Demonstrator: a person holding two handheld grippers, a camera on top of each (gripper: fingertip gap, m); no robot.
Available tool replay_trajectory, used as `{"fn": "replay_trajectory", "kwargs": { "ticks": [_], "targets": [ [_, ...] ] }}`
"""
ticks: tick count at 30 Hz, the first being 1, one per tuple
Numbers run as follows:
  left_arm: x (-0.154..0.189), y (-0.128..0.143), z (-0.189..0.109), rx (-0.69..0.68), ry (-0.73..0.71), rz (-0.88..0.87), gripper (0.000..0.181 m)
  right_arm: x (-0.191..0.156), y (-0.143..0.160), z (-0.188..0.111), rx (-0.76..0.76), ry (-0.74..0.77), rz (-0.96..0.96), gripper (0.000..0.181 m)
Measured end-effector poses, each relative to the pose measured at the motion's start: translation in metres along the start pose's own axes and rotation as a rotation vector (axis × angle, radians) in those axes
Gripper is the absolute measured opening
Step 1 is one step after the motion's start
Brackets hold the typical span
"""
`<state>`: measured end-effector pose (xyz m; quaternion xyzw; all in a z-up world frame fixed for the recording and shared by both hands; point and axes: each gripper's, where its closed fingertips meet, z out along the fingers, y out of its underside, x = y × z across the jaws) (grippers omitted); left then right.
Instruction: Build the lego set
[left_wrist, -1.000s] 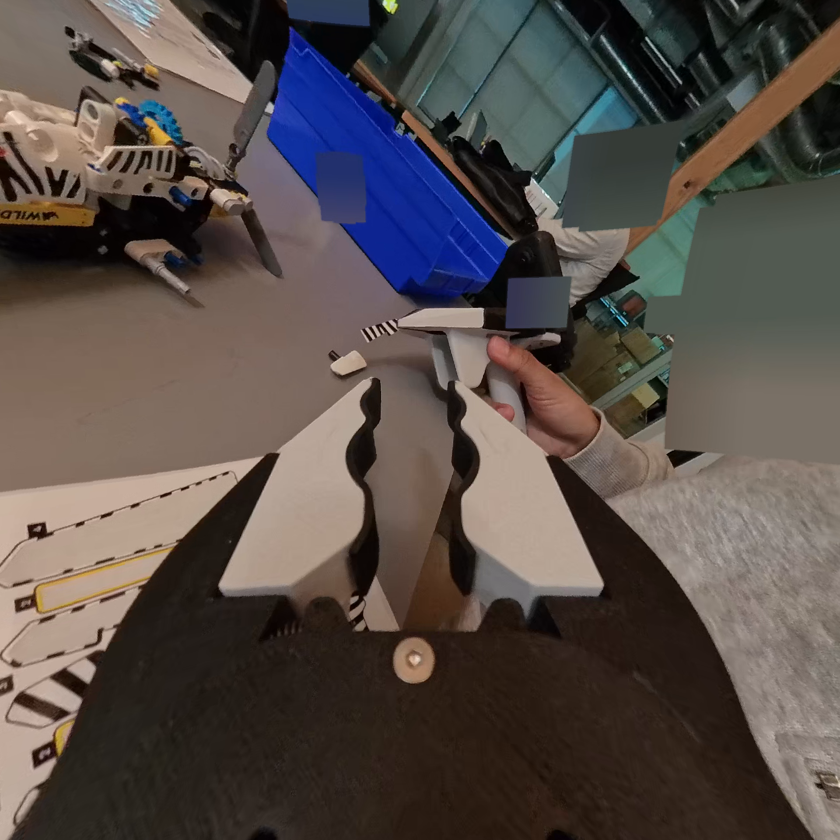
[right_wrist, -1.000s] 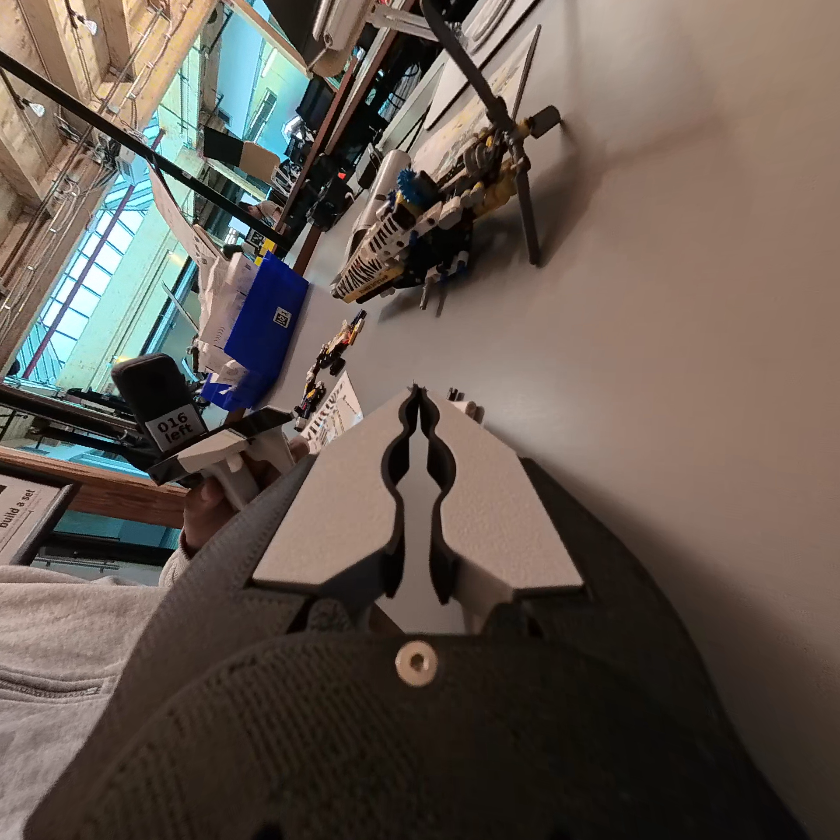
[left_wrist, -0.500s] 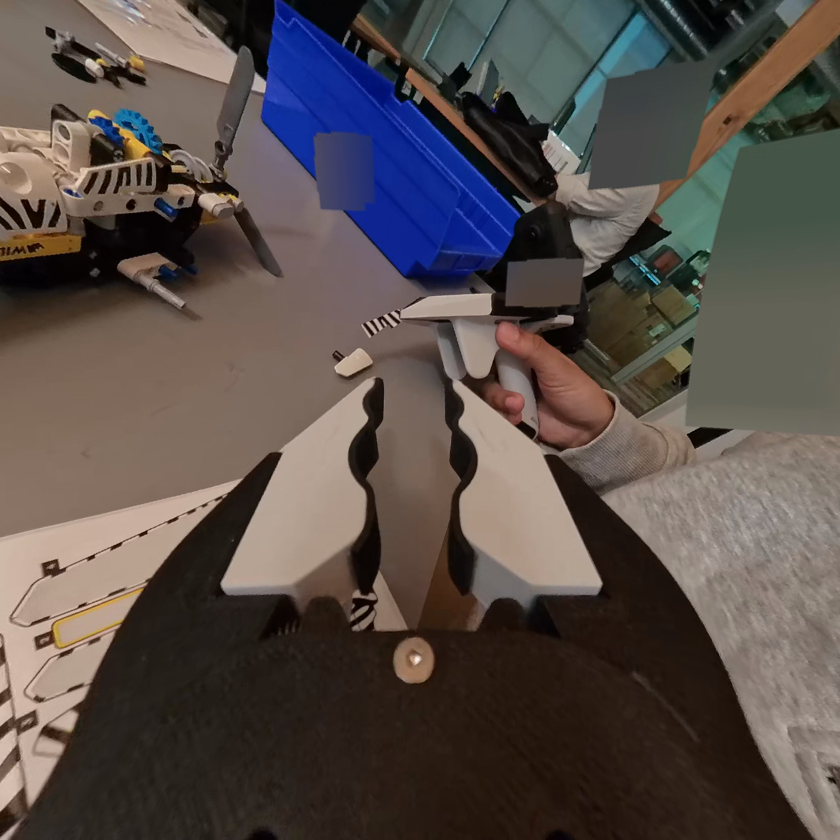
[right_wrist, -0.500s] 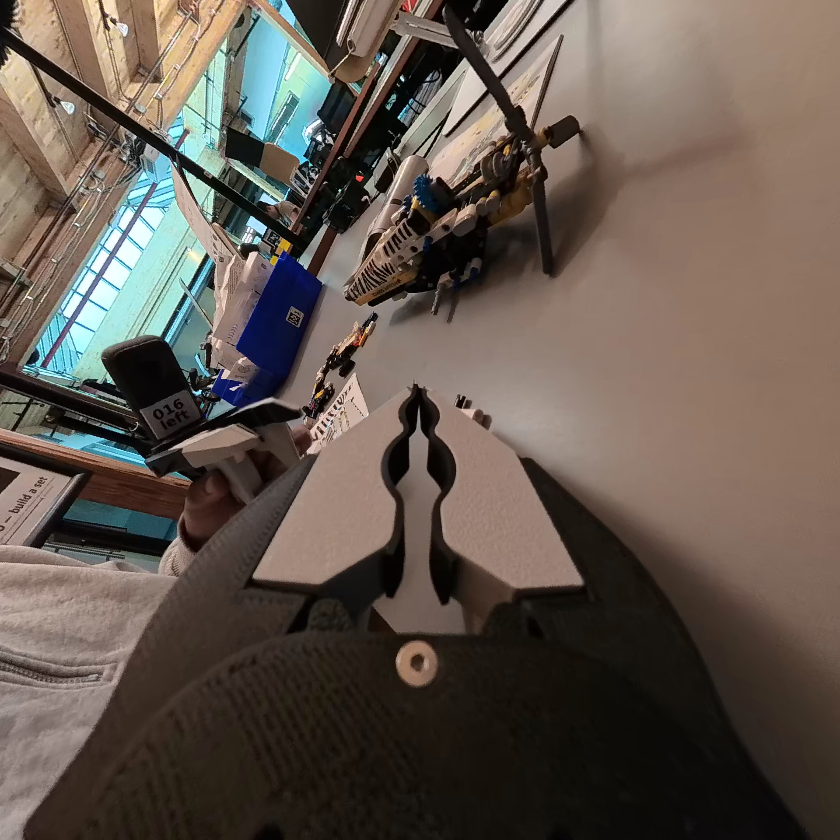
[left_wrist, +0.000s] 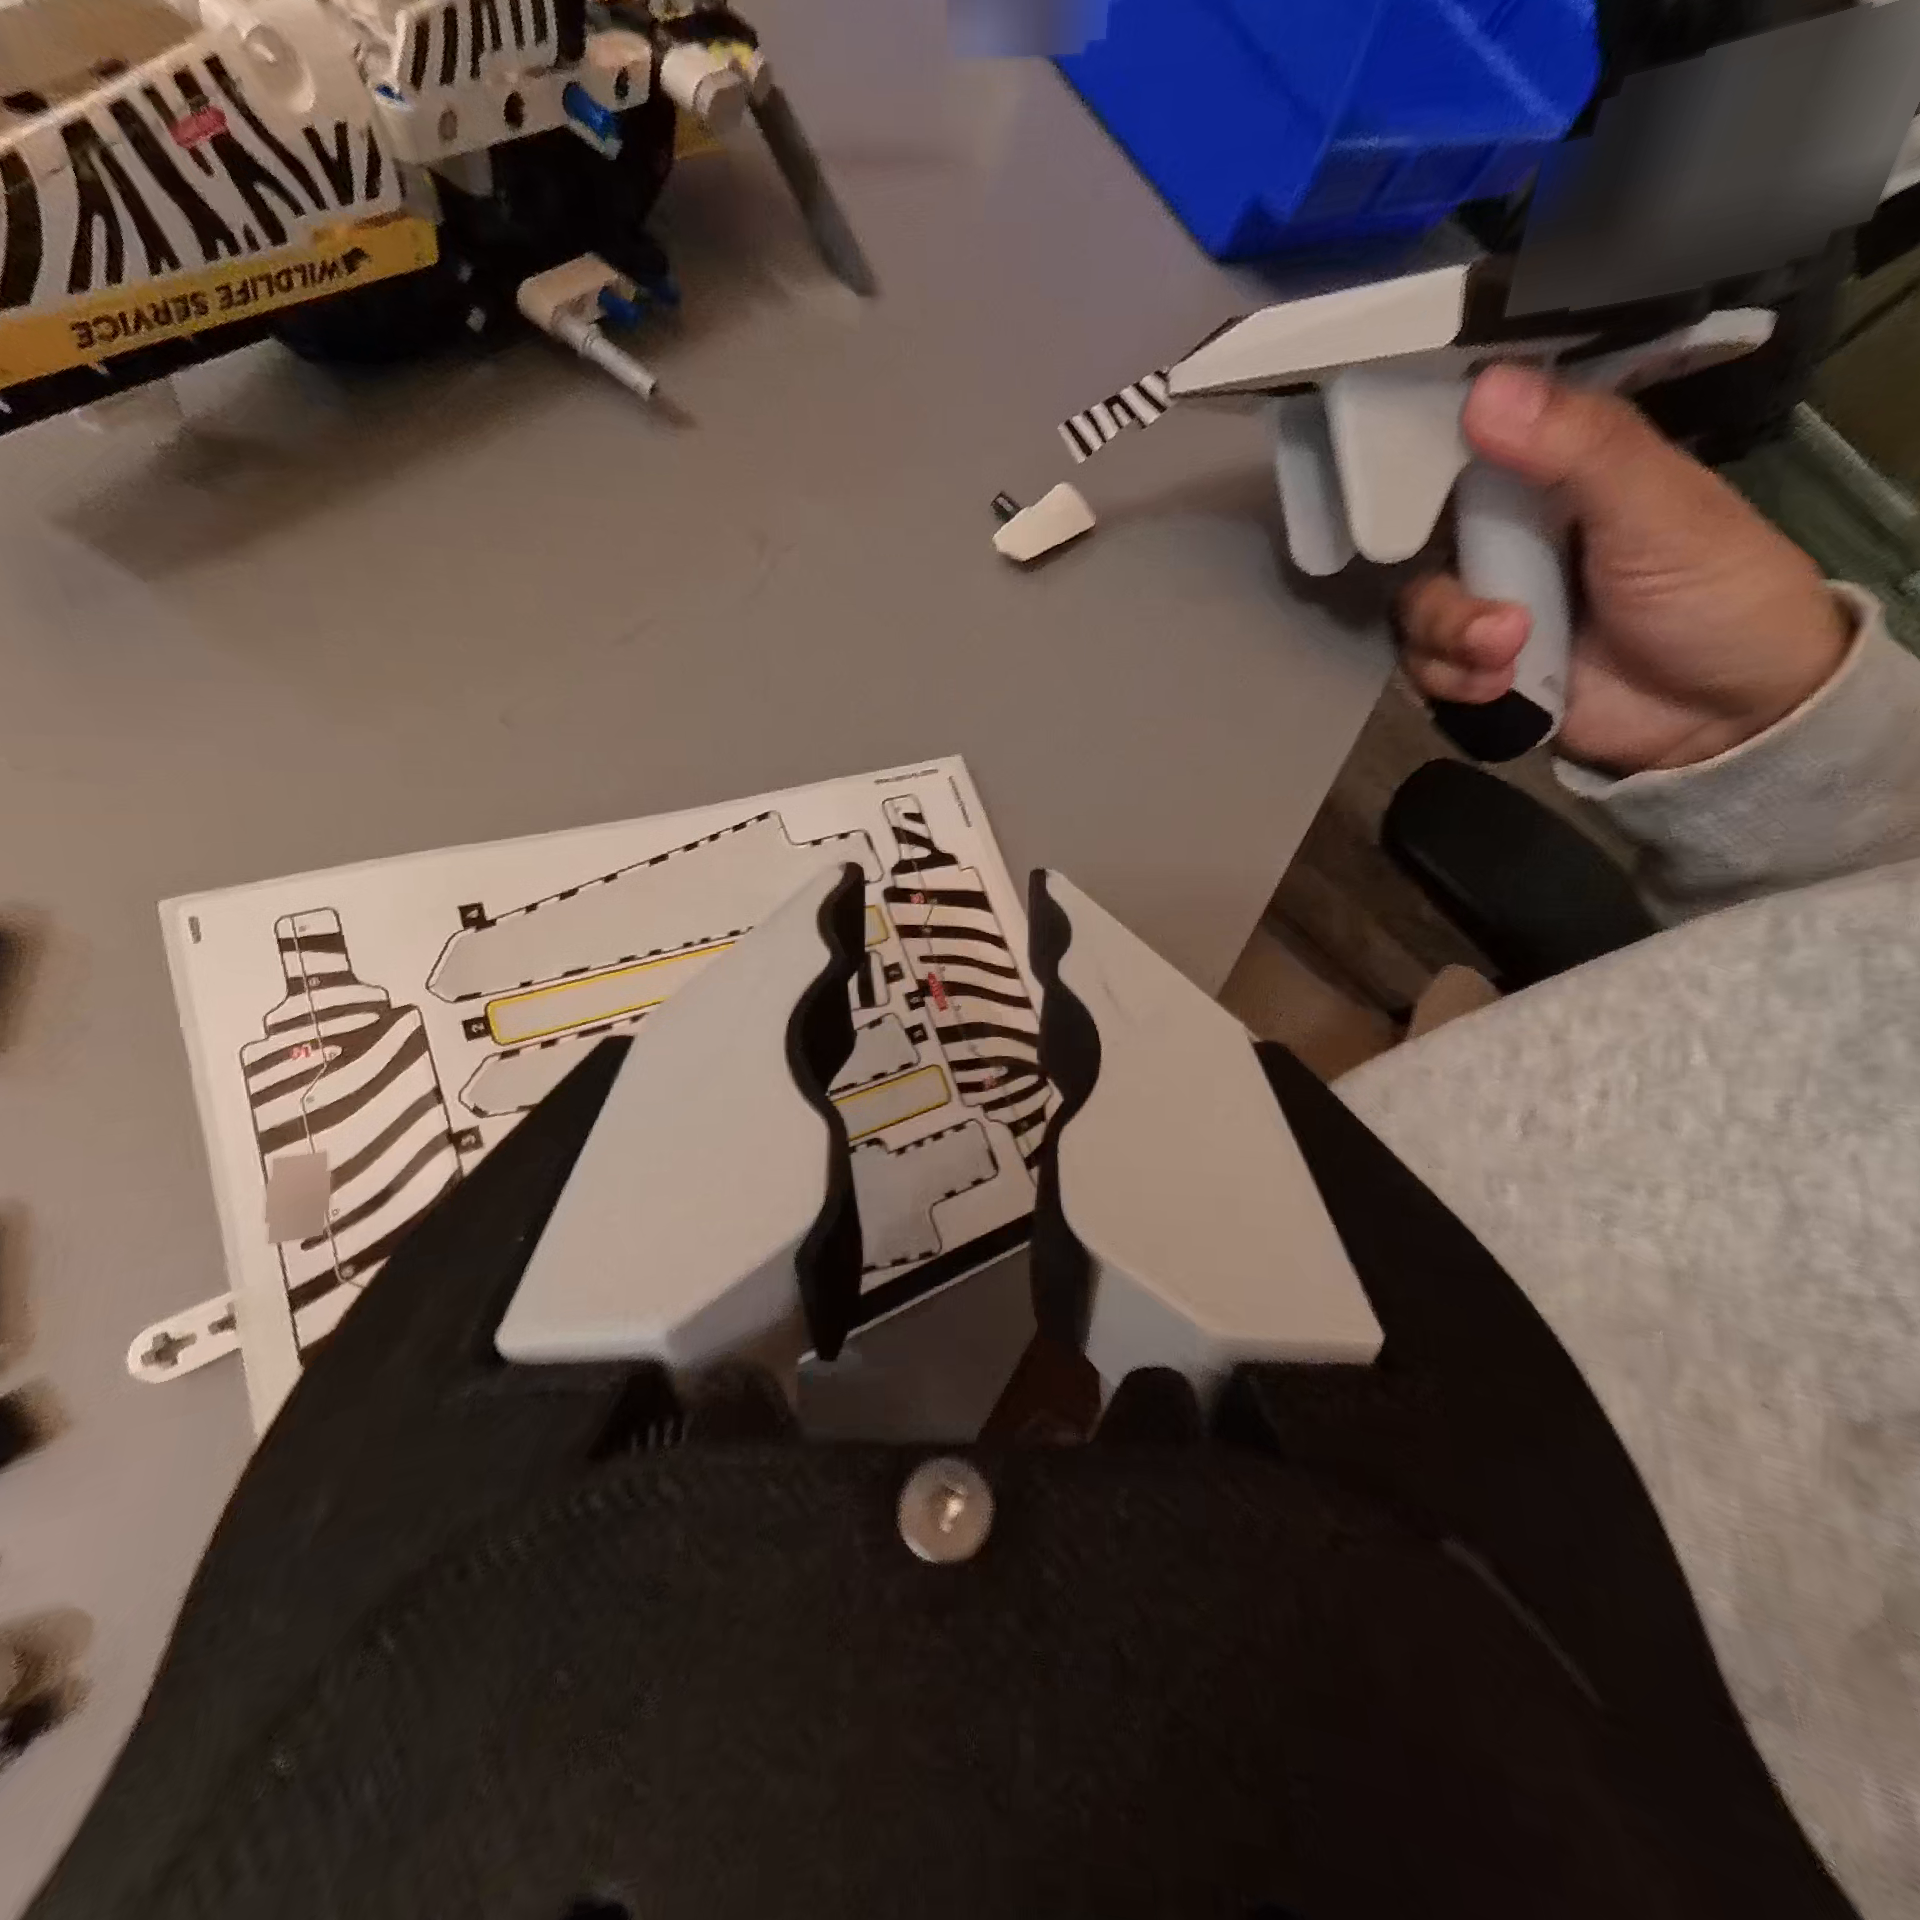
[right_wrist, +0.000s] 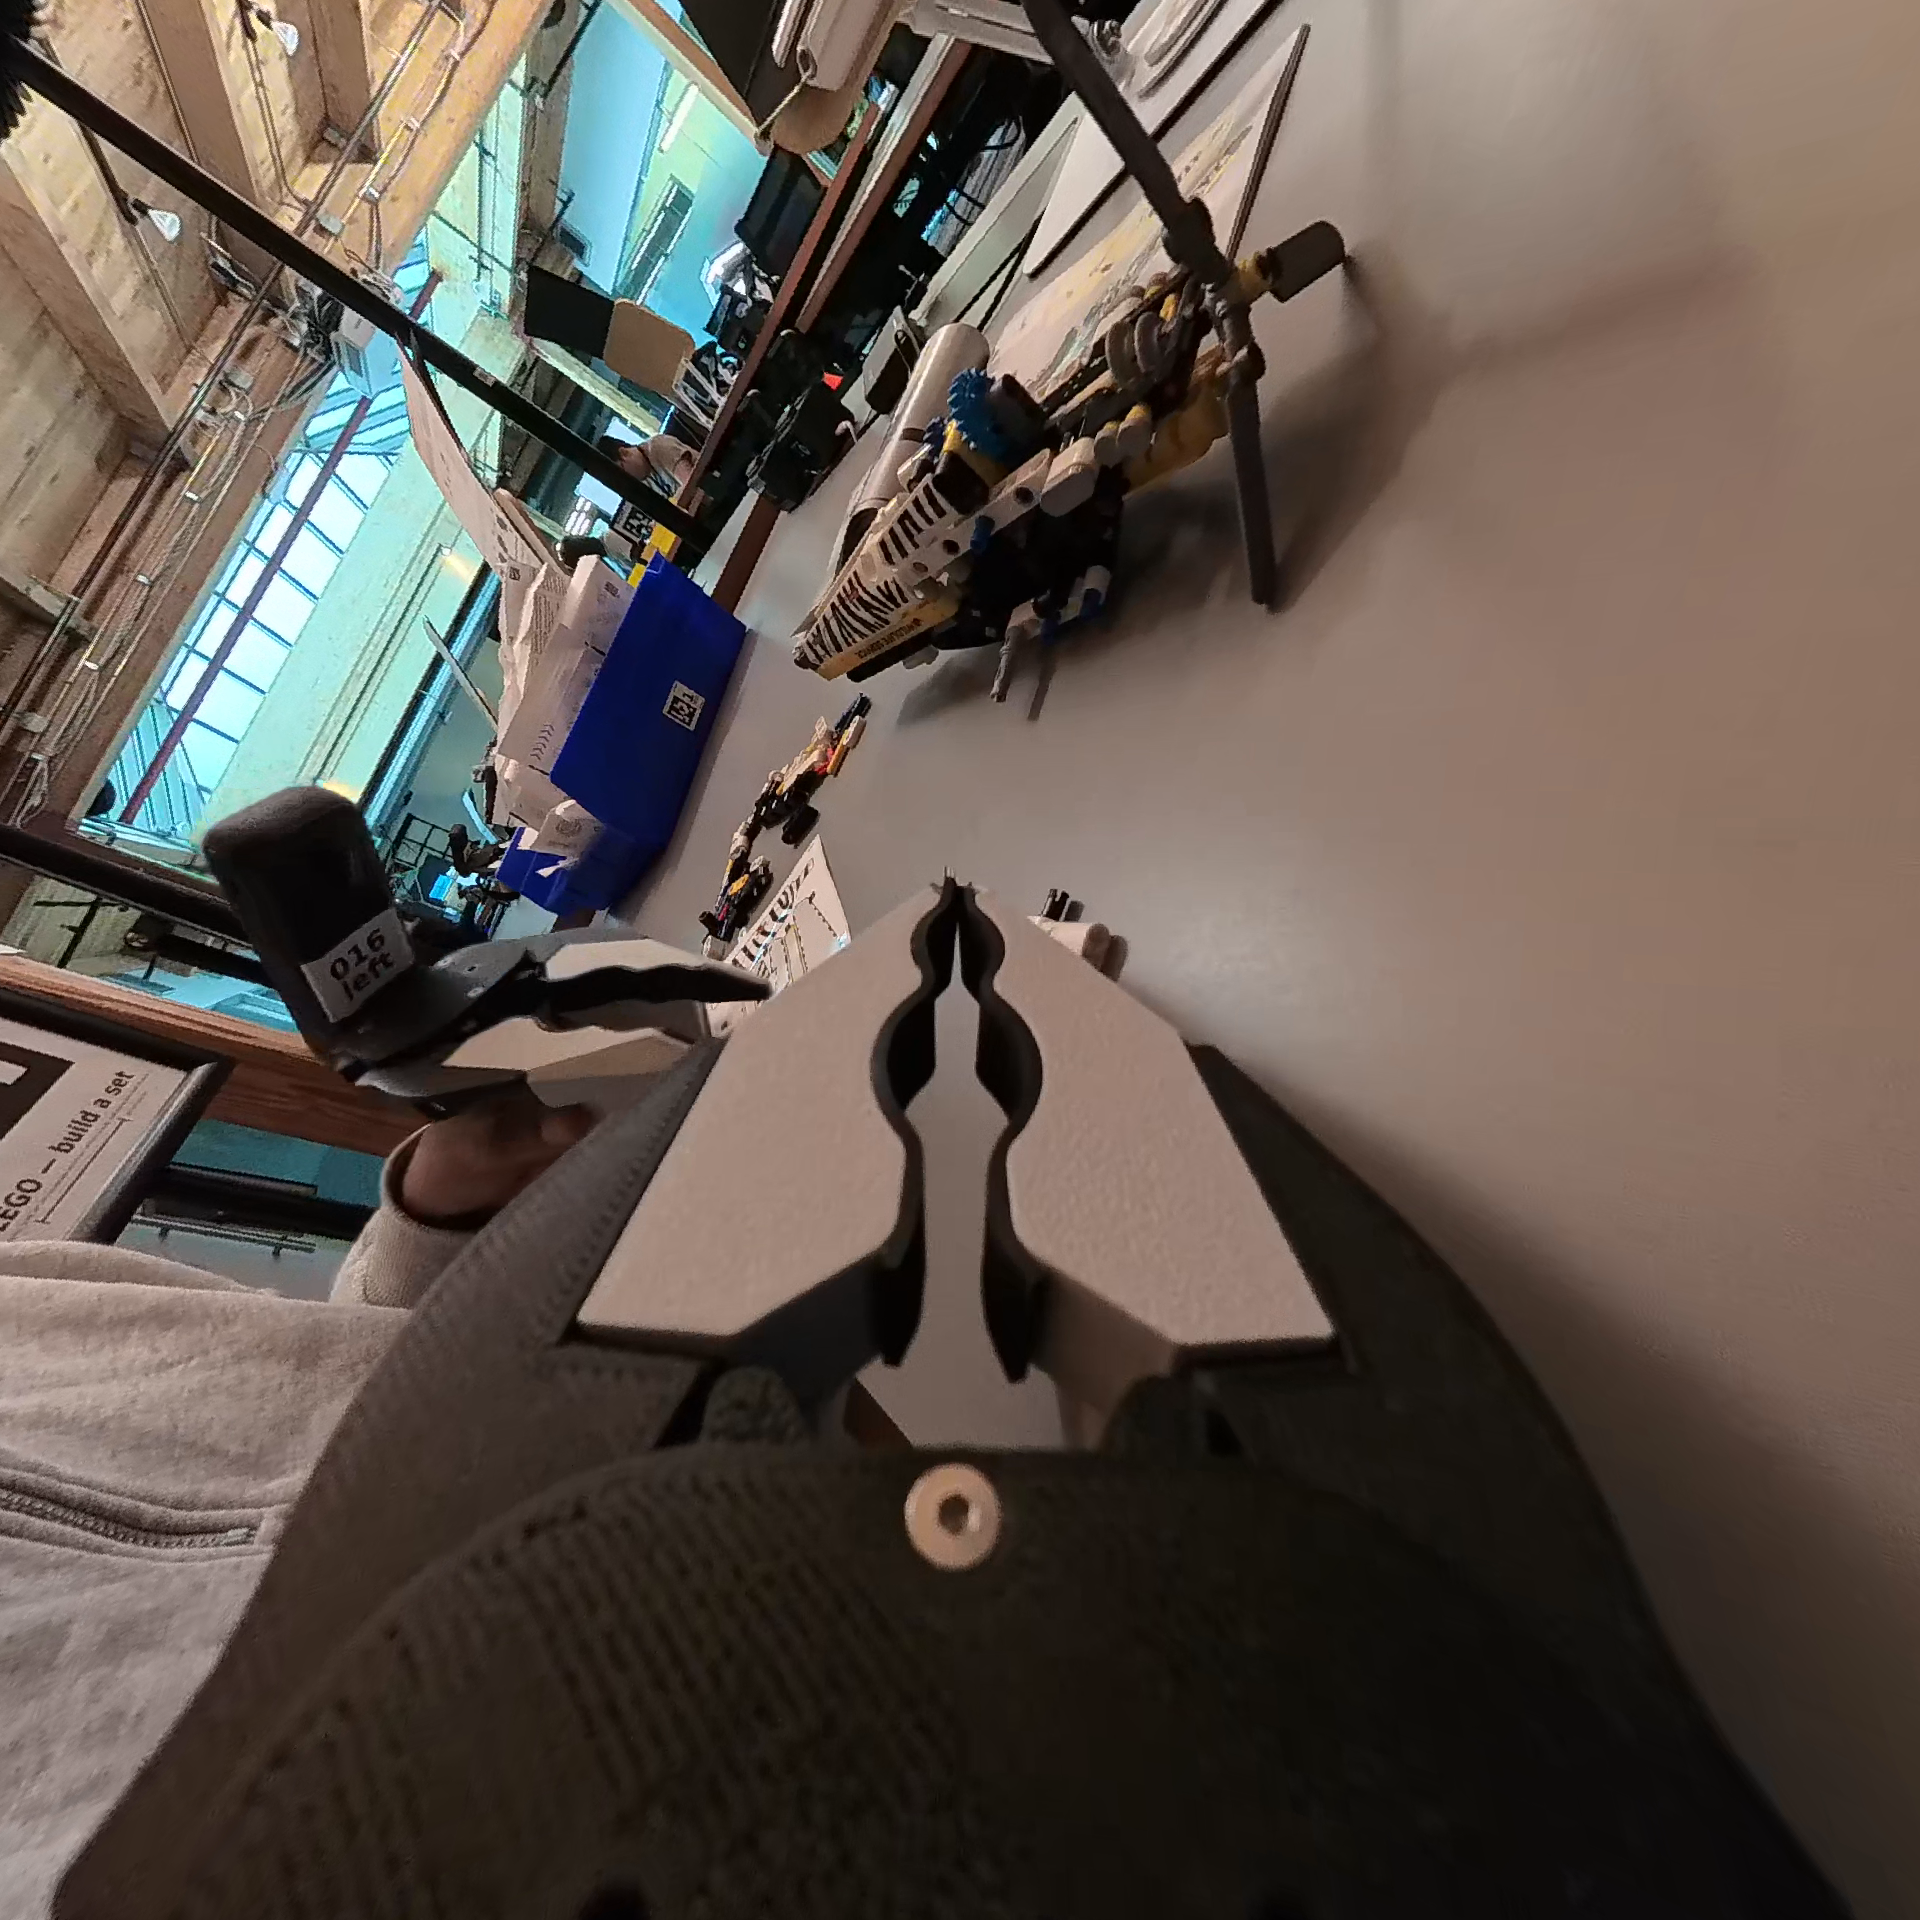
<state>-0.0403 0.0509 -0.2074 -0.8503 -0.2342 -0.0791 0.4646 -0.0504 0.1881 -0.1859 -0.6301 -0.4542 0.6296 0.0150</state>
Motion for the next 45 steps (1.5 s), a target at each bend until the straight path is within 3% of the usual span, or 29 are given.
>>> {"fn": "replay_trajectory", "kwargs": {
  "ticks": [7,17,21,27,33,45],
  "targets": [
    [-0.004,0.003,0.008,-0.002,0.017,-0.061,0.033,-0.002,0.000,-0.001,0.004,-0.002,-0.012,0.000],
    [0.022,-0.036,0.015,0.122,0.110,-0.004,0.036,0.010,0.005,-0.003,-0.024,0.059,0.005,0.000],
    [0.041,-0.046,0.034,0.084,0.171,0.111,0.038,0.009,0.008,-0.002,-0.034,0.063,0.006,0.000],
    [0.024,-0.048,0.068,-0.064,0.078,0.350,0.038,0.014,-0.002,-0.010,0.024,0.074,0.016,0.000],
    [0.023,-0.055,0.086,-0.106,0.140,0.303,0.034,0.010,-0.004,-0.012,0.022,0.067,0.001,0.000],
    [0.025,-0.043,0.094,-0.152,0.152,0.285,0.032,0.009,0.006,-0.002,-0.018,0.023,0.031,0.000]
  ]
}}
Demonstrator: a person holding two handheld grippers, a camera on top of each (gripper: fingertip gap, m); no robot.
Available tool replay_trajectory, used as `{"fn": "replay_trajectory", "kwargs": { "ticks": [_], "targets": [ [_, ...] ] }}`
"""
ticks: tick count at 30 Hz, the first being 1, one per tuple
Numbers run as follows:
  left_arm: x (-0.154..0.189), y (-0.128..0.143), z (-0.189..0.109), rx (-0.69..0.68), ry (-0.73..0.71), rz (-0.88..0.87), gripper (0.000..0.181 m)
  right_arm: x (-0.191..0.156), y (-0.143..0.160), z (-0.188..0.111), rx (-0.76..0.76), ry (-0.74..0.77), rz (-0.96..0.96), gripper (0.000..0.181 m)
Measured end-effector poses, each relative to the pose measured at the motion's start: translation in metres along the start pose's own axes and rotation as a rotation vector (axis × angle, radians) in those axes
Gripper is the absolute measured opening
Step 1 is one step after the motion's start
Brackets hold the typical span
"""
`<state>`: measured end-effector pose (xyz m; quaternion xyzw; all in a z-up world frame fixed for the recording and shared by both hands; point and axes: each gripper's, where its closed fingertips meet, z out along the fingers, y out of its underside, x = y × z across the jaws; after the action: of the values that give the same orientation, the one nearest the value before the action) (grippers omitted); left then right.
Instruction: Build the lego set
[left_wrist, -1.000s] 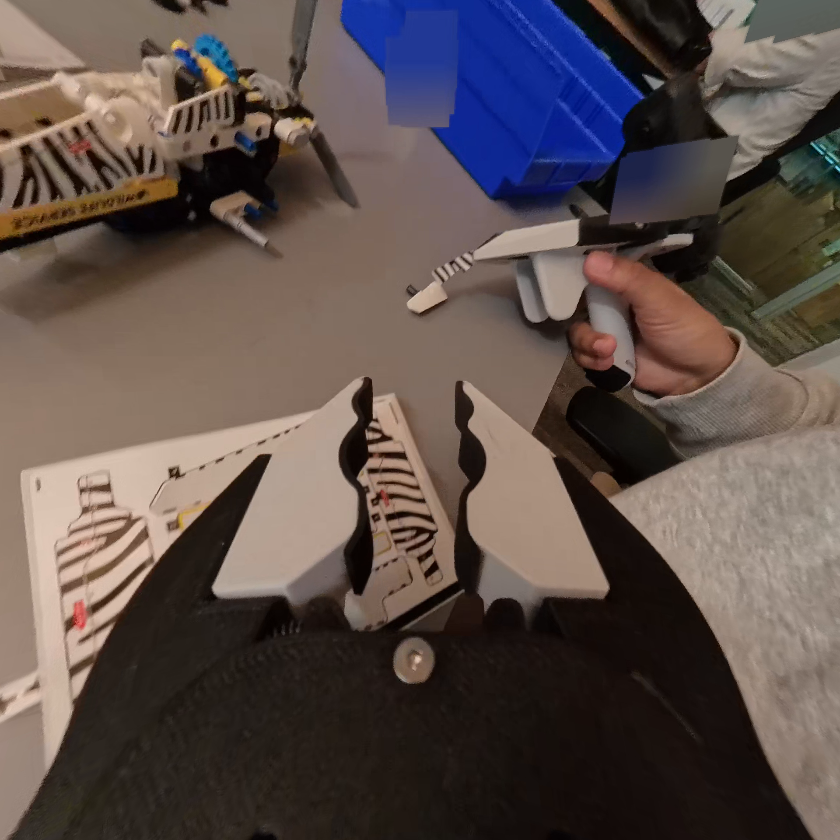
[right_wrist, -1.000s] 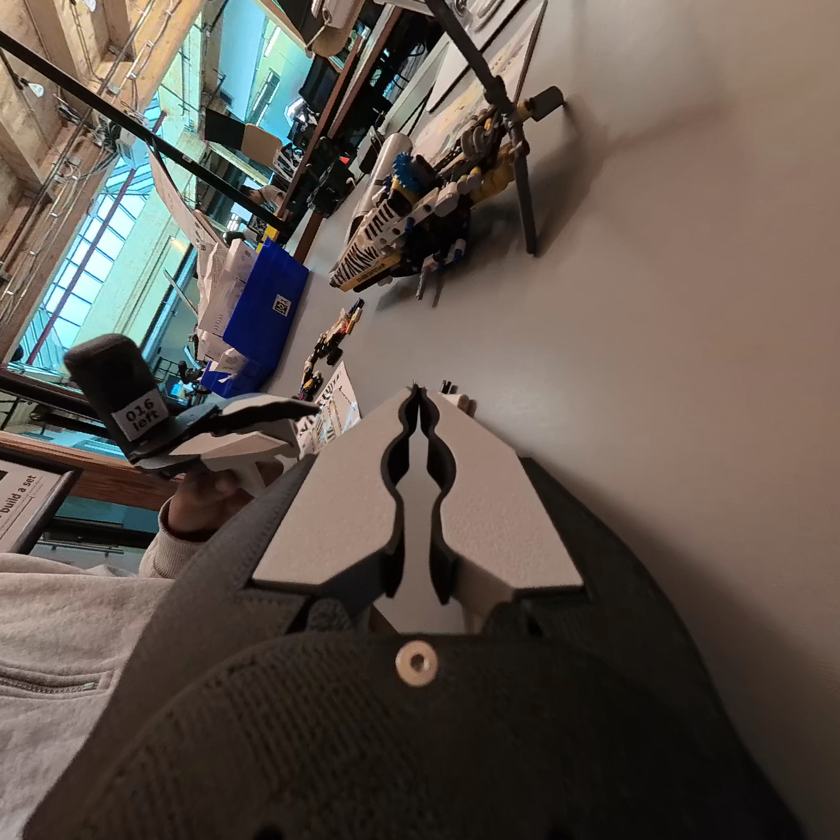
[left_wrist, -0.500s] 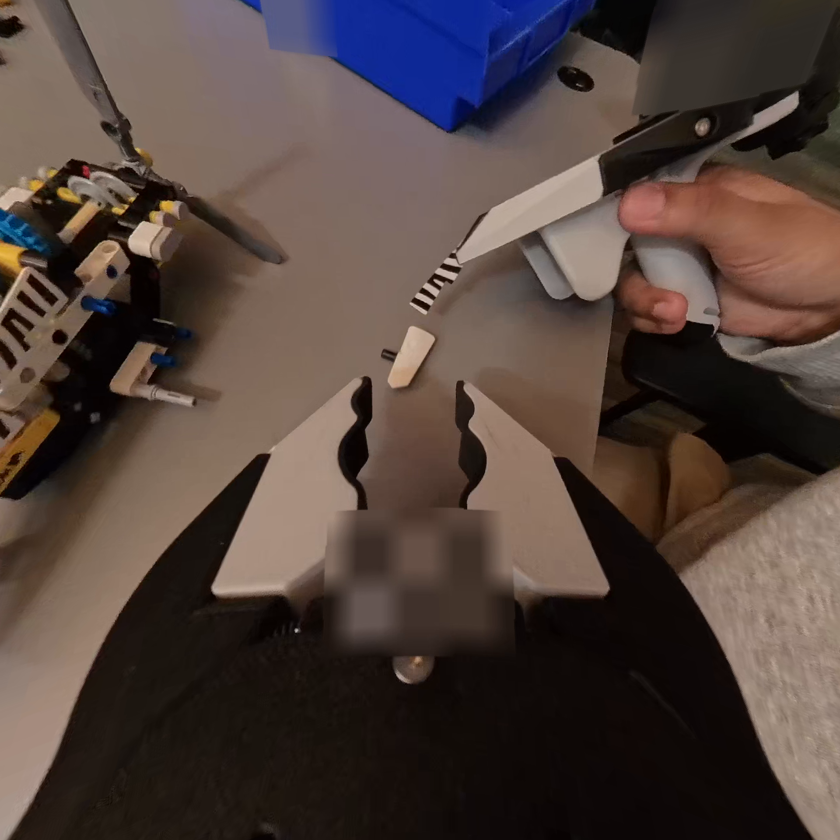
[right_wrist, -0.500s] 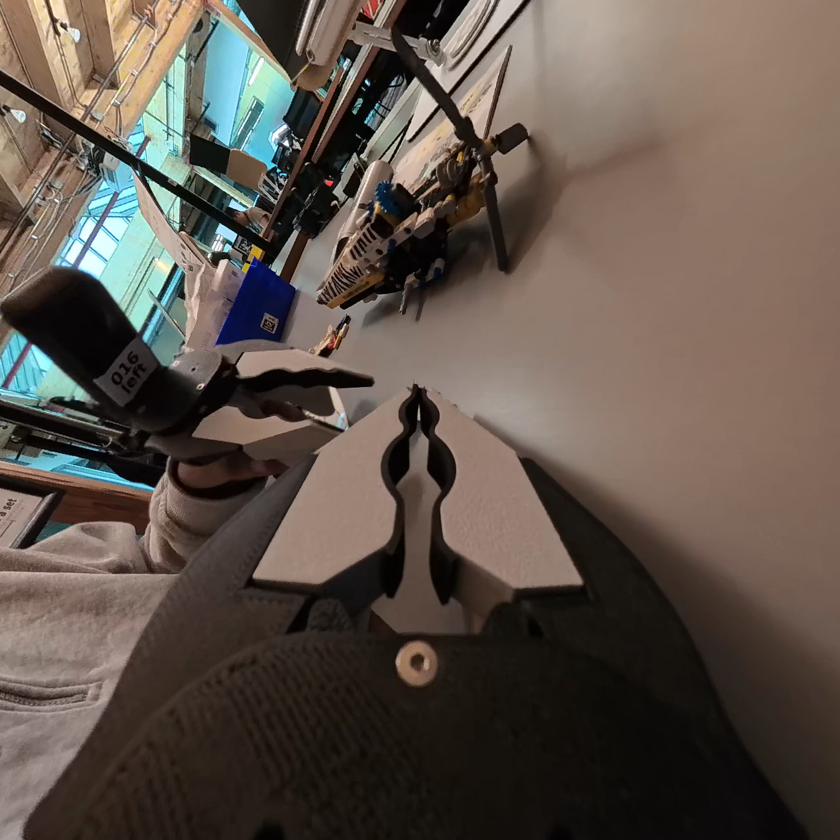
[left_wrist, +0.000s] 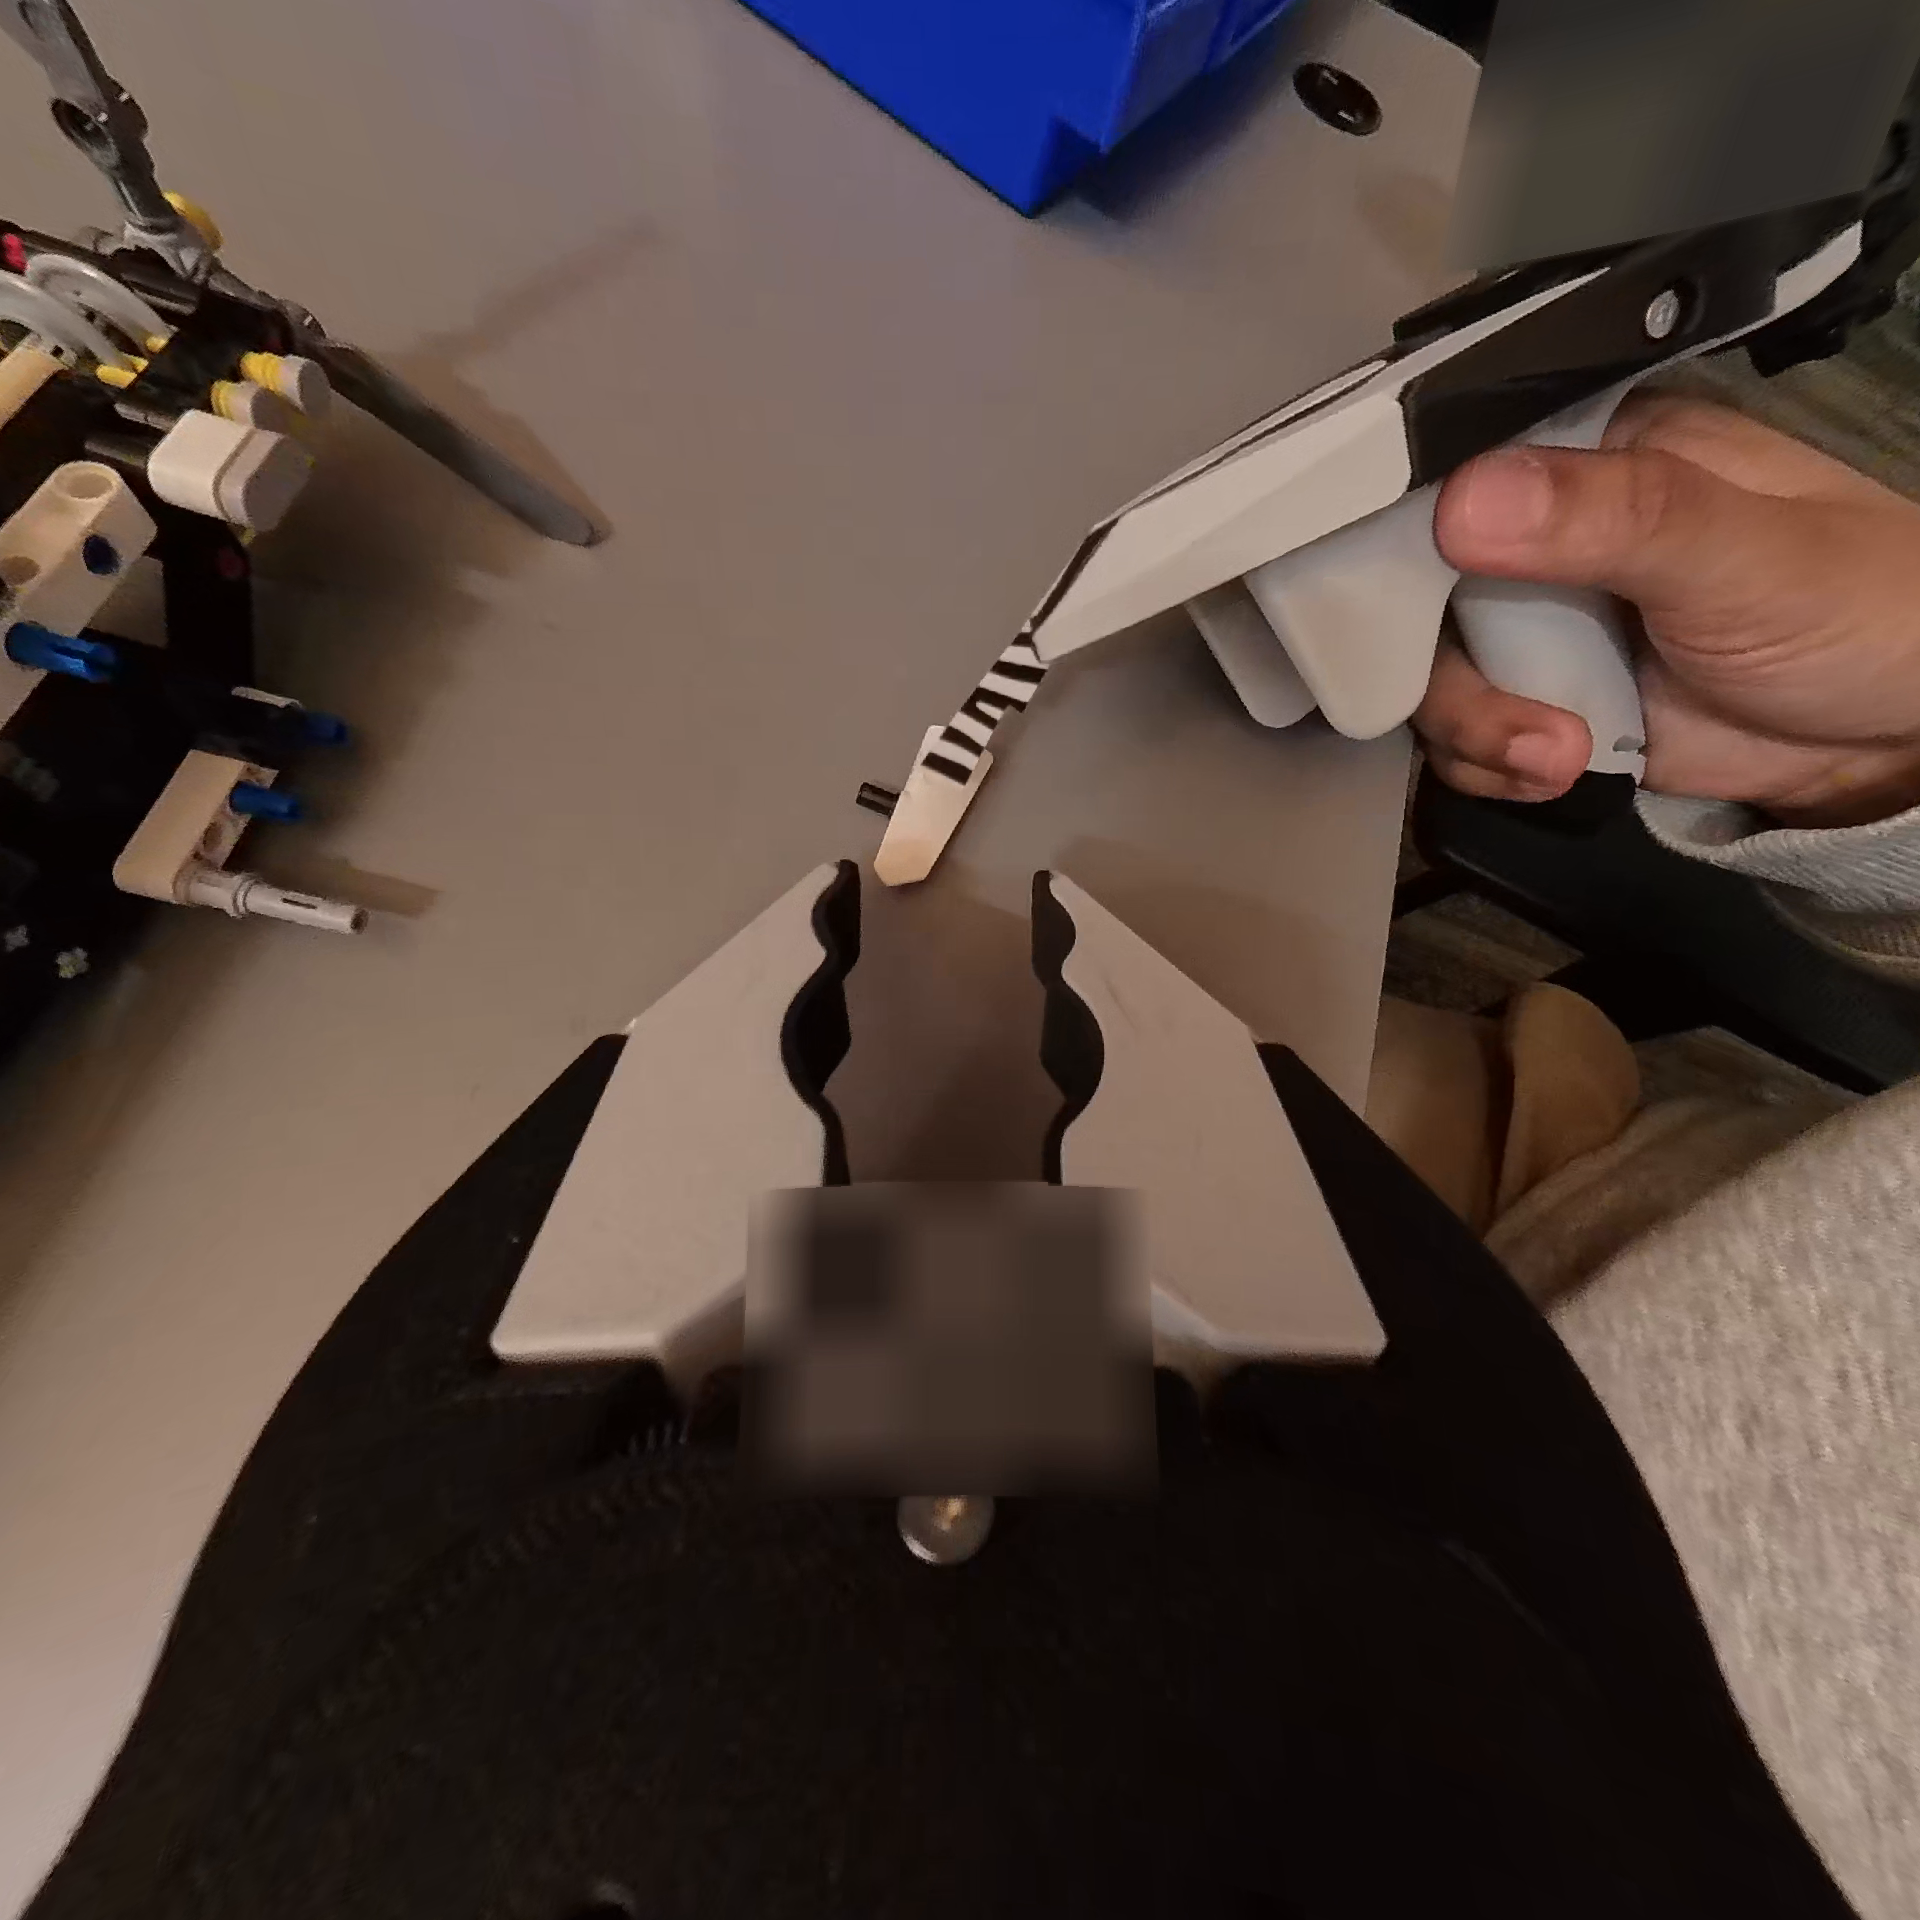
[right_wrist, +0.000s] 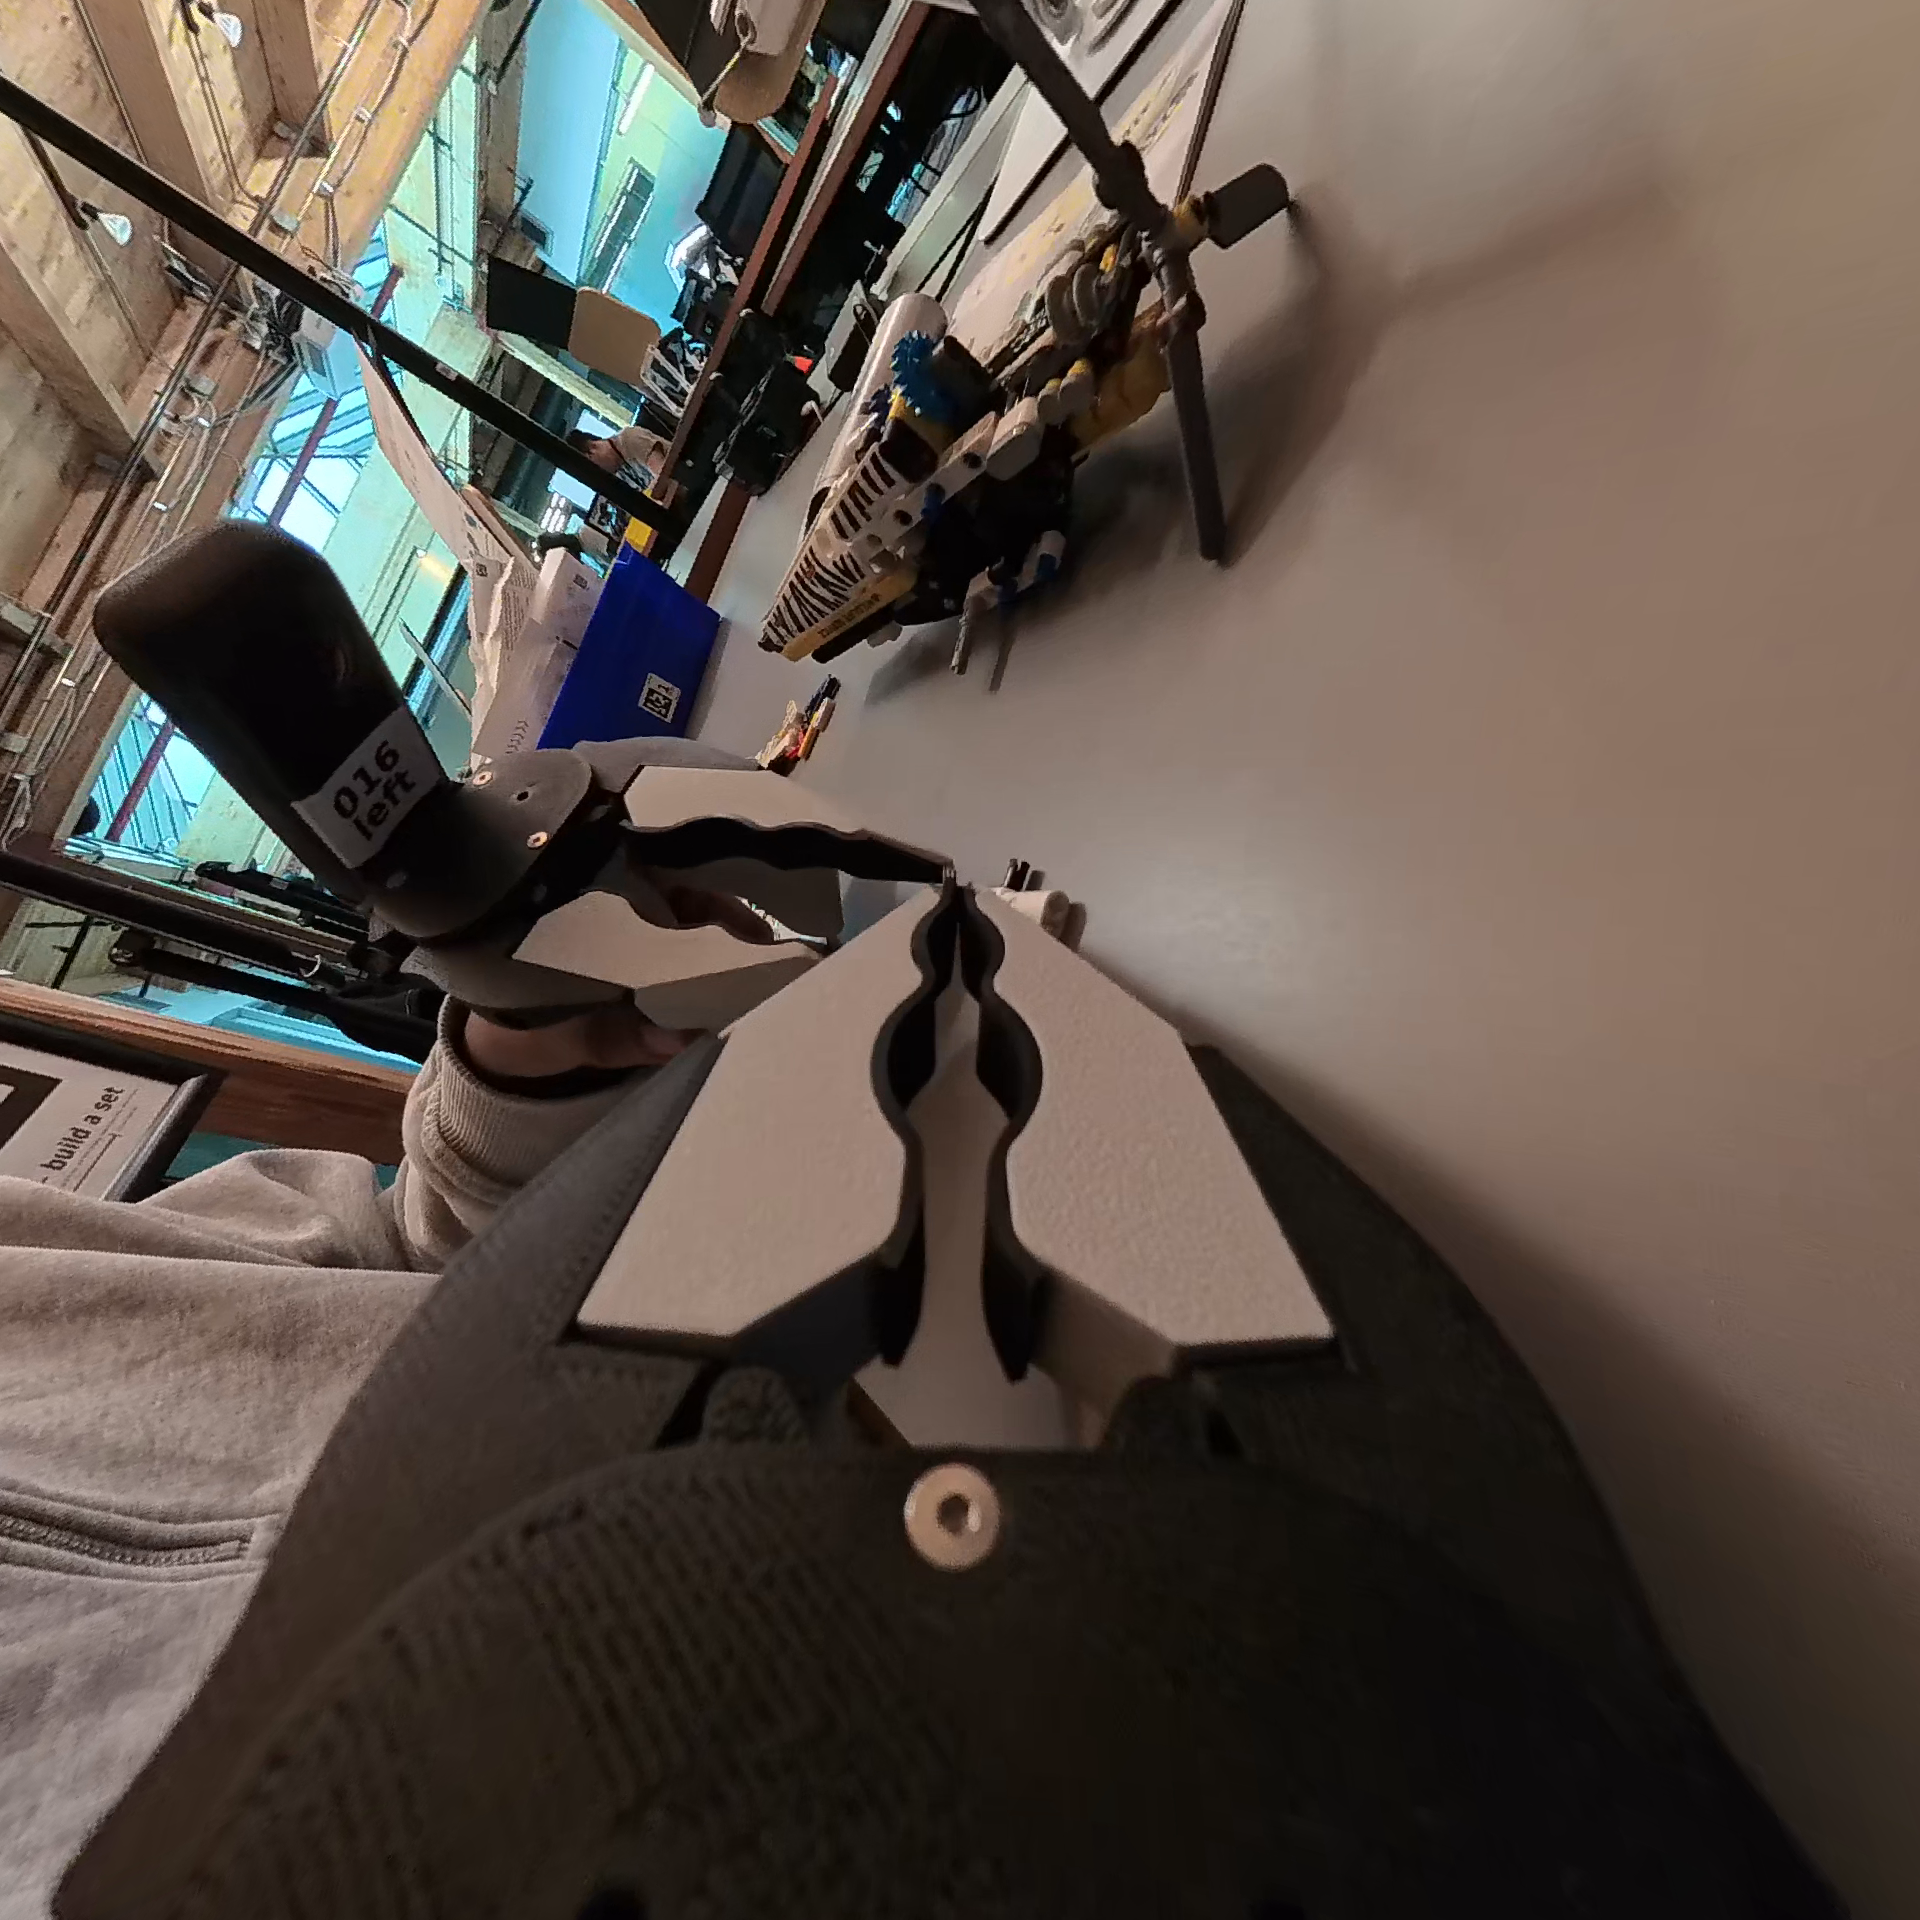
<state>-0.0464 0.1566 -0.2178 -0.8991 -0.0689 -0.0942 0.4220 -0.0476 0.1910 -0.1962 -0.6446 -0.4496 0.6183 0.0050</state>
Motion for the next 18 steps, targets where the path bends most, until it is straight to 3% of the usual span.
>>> {"fn": "replay_trajectory", "kwargs": {
  "ticks": [18],
  "targets": [
    [0.0048,-0.0001,0.0028,-0.005,0.021,-0.012,0.028,0.0015,-0.0061,-0.0028,0.041,-0.023,0.033,0.000]
  ]
}}
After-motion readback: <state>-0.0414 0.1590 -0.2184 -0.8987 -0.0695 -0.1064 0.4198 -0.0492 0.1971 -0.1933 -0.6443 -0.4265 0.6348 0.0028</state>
